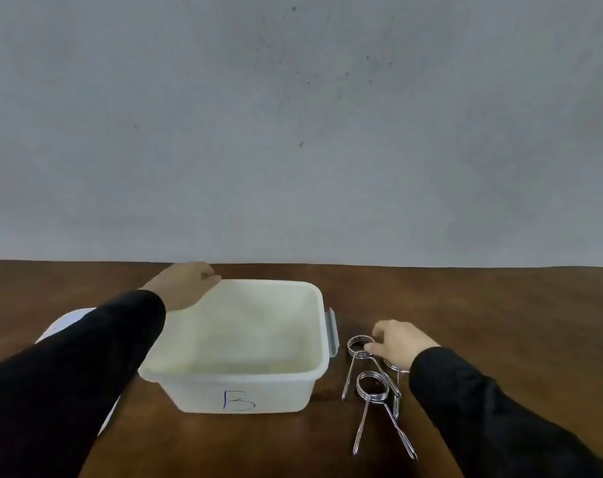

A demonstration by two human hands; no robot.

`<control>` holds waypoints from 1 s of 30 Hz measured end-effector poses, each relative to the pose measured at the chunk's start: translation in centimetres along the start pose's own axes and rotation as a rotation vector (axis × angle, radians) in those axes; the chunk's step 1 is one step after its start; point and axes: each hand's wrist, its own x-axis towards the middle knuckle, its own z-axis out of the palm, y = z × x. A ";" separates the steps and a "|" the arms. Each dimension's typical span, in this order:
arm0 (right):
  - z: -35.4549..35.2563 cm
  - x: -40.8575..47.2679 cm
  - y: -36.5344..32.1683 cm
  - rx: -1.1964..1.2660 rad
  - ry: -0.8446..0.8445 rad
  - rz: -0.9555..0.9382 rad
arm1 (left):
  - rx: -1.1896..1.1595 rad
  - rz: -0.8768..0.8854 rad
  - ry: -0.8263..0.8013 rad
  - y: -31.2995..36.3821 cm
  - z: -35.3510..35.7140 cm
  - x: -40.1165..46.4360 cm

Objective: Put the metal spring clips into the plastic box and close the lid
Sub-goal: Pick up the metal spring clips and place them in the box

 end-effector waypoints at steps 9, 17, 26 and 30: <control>4.2 1.4 -3.6 -0.153 0.110 0.199 | -0.230 -0.073 0.027 -2.9 1.0 -0.8; 4.4 2.7 -5.6 -0.101 0.077 0.261 | -0.495 -0.079 -0.086 -5.8 2.1 -0.3; -4.8 1.5 -6.1 -0.110 0.306 0.221 | -0.750 -0.060 -0.155 -7.1 2.6 0.0; -11.9 -2.4 -11.9 -0.014 0.435 0.015 | -0.846 -0.073 -0.152 -7.0 2.8 -0.1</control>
